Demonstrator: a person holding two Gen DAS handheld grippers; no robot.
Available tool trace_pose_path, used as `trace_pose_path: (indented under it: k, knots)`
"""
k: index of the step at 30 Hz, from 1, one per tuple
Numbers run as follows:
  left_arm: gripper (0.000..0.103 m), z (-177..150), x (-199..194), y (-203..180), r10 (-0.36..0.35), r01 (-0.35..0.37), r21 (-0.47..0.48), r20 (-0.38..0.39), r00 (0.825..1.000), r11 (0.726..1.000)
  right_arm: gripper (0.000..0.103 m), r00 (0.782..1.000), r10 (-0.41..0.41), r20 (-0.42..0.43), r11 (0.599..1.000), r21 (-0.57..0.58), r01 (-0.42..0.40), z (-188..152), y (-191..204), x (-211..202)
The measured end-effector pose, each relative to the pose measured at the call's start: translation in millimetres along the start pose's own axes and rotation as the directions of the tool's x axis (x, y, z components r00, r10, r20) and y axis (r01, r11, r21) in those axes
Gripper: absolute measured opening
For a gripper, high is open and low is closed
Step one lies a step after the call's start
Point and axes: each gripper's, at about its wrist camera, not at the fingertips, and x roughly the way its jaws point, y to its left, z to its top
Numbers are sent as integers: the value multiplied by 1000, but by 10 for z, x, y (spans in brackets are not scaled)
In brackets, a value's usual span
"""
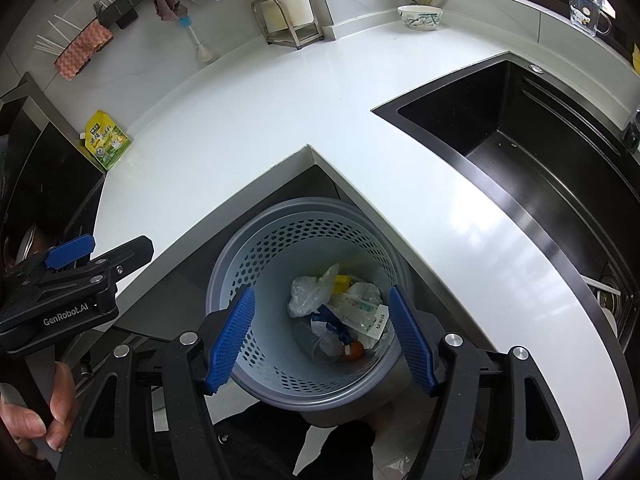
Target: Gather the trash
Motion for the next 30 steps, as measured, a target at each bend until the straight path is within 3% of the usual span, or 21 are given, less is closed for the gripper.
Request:
trace_pose_path:
  k: [30]
  knots:
    - [97,11,-25,-15,2,-2,0,7,1000,1000,66,1000,0,-1,1000,-1,0,15,-3,6]
